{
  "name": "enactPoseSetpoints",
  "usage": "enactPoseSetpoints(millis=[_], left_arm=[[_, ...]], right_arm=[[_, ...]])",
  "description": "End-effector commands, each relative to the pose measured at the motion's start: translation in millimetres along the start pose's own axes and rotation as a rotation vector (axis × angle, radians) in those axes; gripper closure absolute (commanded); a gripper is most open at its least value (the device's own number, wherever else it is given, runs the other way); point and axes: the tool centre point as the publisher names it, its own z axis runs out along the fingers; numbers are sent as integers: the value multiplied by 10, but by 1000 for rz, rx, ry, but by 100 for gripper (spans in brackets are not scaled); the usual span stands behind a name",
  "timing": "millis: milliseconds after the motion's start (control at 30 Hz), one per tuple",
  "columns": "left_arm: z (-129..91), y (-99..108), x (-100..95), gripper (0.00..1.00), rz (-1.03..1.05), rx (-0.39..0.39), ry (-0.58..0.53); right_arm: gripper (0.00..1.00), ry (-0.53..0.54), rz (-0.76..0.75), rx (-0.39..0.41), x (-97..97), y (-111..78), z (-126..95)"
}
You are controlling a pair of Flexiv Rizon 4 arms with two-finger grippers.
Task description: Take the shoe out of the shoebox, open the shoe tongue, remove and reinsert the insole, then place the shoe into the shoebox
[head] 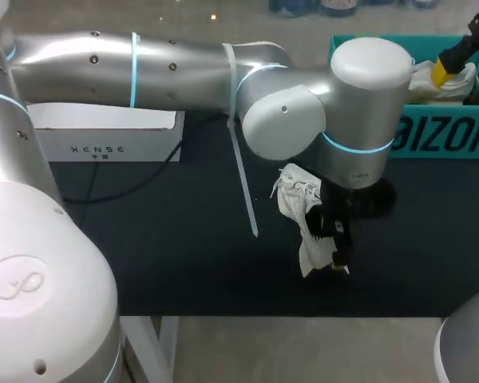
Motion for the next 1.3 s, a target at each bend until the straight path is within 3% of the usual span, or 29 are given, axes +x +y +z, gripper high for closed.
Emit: enactPoseSetpoints(millis=[33, 733, 833, 967, 1033, 1233, 1300], left_arm=[[80, -62, 23, 0, -13, -25, 2], [125, 27, 37, 0, -54, -44, 16], [150, 40, 13, 16, -64, -49, 24], [187, 39, -11, 28, -66, -44, 31], [207, 30, -21, 42, -70, -47, 30], [237, 18, -43, 62, -69, -53, 33], [236, 19, -45, 75, -69, -58, 32]], right_arm=[[0, 0, 1, 5, -2, 23, 1], [0, 0, 1, 5, -2, 23, 1], [0, 0, 1, 5, -2, 23, 1], [0, 0, 1, 5, -2, 23, 1], [0, 0, 1, 5, -2, 23, 1], [0, 0, 1, 5, -2, 23, 1], [0, 0, 1, 5, -2, 23, 1]])
